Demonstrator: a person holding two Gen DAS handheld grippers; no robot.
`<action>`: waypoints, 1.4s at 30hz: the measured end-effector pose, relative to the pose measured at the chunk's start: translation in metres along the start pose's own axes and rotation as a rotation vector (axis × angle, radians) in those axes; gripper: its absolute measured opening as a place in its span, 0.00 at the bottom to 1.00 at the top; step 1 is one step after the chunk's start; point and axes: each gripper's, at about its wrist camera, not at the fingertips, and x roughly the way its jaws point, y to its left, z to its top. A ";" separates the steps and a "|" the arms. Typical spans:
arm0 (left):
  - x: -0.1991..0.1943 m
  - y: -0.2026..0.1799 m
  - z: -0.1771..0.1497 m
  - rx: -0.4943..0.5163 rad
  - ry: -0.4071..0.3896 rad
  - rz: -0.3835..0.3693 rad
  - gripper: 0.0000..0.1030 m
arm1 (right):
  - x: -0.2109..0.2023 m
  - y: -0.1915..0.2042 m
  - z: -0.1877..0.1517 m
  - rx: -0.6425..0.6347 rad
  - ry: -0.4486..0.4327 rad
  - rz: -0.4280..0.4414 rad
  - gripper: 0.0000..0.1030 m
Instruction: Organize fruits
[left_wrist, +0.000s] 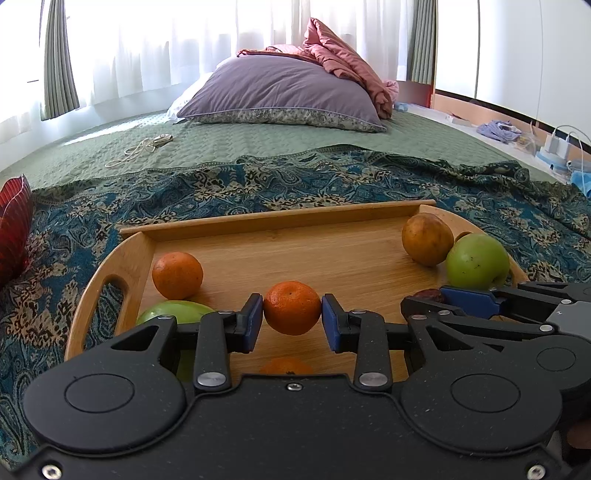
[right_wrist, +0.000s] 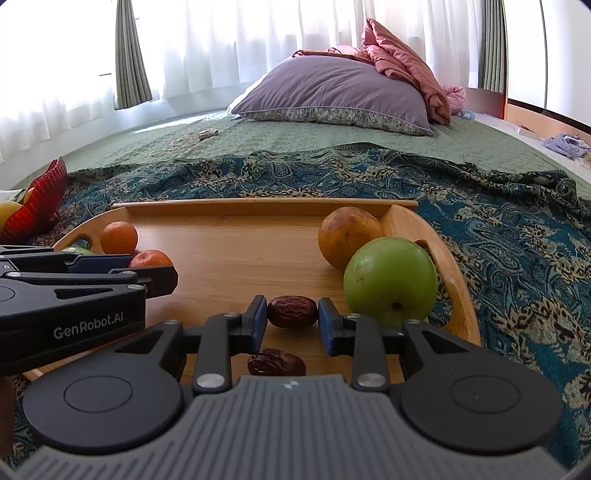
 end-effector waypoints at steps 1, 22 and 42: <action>-0.001 0.001 0.000 -0.009 -0.002 -0.005 0.32 | 0.000 0.000 0.000 0.000 -0.003 0.002 0.37; -0.051 0.007 0.007 -0.047 -0.094 0.012 0.69 | -0.040 0.002 0.009 -0.020 -0.101 -0.010 0.62; -0.102 0.016 -0.020 -0.077 -0.138 0.033 0.97 | -0.087 -0.001 -0.001 -0.041 -0.192 -0.048 0.94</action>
